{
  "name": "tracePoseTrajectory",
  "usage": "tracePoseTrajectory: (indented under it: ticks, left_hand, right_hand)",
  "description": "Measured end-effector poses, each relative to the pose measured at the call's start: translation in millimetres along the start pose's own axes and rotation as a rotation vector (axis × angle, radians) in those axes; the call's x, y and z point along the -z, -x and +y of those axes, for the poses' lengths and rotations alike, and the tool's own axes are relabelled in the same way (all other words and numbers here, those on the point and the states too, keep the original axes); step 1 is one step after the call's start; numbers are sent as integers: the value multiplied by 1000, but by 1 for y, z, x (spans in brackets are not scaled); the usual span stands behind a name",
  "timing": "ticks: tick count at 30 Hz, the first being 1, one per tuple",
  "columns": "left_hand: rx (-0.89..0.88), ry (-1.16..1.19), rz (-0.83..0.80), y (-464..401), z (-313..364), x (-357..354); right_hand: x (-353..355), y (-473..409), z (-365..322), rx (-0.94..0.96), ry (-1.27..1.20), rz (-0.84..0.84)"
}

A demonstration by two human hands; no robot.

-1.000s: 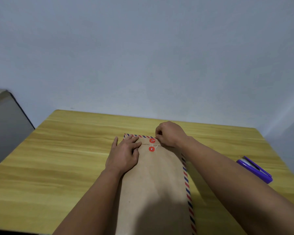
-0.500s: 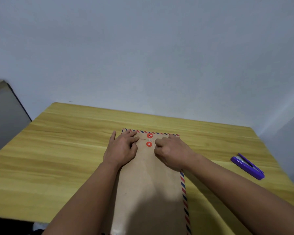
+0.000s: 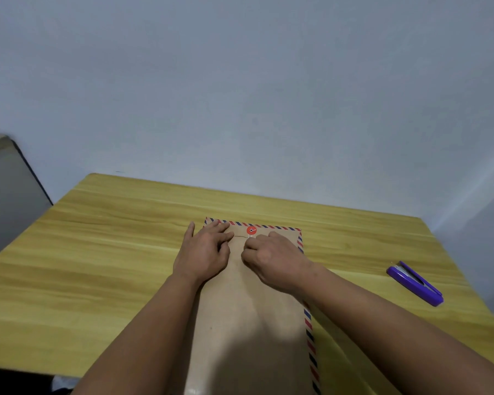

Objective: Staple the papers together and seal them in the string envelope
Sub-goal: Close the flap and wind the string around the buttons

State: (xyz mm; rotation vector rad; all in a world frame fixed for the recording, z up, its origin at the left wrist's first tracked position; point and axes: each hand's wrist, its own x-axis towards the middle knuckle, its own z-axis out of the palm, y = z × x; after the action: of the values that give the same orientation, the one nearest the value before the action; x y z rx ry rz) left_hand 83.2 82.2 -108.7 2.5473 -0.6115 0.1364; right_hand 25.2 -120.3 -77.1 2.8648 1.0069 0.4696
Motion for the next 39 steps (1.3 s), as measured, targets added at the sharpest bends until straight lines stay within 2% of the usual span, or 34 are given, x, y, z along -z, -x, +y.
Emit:
tracePoseTrajectory:
  ticks: [8,19,24,27,29,32,34,36,39]
  left_hand:
    - [-19,-34,-9,2,-1,1]
    - [-11,-20,-1,1,1,1]
    - [-10,-11,3,1,0,1]
    - [-11,-3,1,2,1,2]
    - [-13,-4,9,1,1,1]
    - [-14,-9,7,1,0,0]
    - [-17,-19,-1,1,-1,-1]
    - [-9,-12,1,0,-1,-2]
    - [-2,-1,10,0,-2,-1]
  right_hand:
    - [-5,-30,1,-217,-207,2]
    - [4,-82,48,-420,-142,-177]
    - [3,-89,57,-480,-145,-184]
    - [6,-87,54,-575,-339,-121]
    - [8,-83,50,-653,-635,-45]
    - [13,-76,40,-765,-1126,-29]
    - [19,-68,35,-815,-1300,-62]
    - [22,-57,33,-834,-1288,-85]
    - [17,-41,36,-852,-999,-113]
